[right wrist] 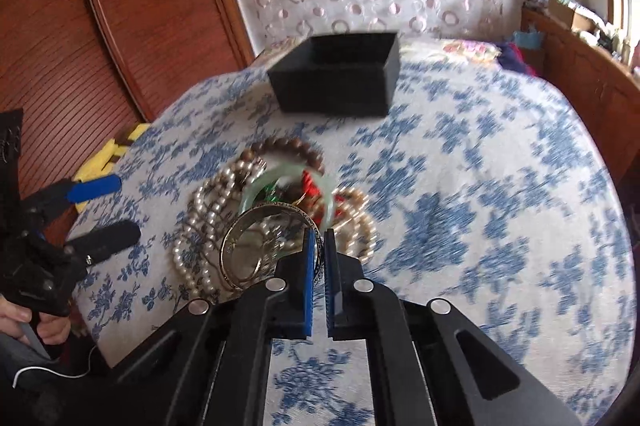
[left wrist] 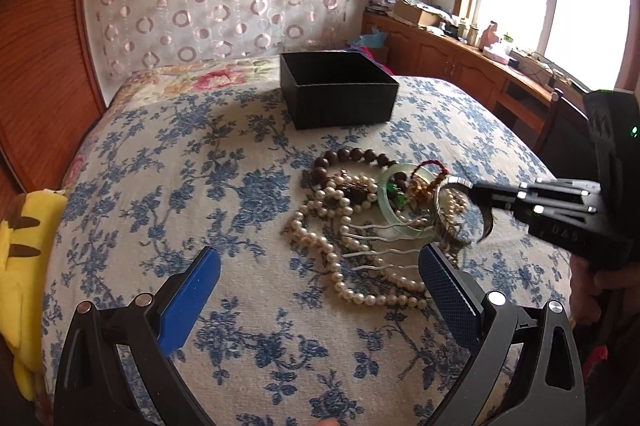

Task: Organize jewelry
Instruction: 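Reach into the jewelry pile and grasp the silver bangle with the right tool, then grasp the purple crystal brooch with the left tool while the right tool holds the silver bangle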

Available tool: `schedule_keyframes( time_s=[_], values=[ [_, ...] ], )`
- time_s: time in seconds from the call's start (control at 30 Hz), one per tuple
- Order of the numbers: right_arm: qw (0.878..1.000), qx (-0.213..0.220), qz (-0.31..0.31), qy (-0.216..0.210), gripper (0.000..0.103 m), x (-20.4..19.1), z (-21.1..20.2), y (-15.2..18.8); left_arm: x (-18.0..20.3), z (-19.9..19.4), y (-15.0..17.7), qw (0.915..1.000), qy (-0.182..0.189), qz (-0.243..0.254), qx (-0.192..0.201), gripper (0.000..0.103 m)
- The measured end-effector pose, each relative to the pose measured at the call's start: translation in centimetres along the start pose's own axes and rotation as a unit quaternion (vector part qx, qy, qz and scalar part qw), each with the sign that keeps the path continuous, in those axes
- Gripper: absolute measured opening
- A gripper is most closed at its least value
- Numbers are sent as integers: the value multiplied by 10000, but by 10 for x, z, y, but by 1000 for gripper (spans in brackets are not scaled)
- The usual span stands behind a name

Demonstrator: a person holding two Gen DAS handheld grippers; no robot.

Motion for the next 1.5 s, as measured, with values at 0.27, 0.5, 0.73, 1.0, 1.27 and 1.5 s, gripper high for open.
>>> schedule_keyframes(
  time_s=[0.27, 0.5, 0.73, 1.0, 1.27, 1.5],
  values=[
    [9990, 152, -122, 392, 5, 22, -22, 7, 40, 7, -8, 9973, 678, 277, -92, 86],
    [9981, 116, 18, 598, 5, 47, -26, 22, 85, 27, -11, 9918, 892, 828, -398, 58],
    [9978, 209, 119, 618, 5, 56, -30, 23, 105, 47, -3, 9886, 678, 1175, -652, 45],
    [9978, 195, 126, 618, 6, 55, -29, 24, 101, 55, 3, 9857, -6, 1598, -526, 36],
    [9978, 184, 61, 631, 6, 51, -27, 24, 73, 21, -7, 9930, 261, 1129, -224, 10],
    [9980, 172, -20, 616, 6, 45, -24, 20, 57, -7, -23, 9958, 424, 803, 123, 2]
  ],
)
Point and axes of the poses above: each gripper's, at about its wrist camera, not at the fingertips, and z roughly the way its jaws point, x to its right, y to its underside, the point moved 6 cm from there along z, roughly the way its jaws point, and after that the axes turned 1 degree about x, right-handed, at the moved point
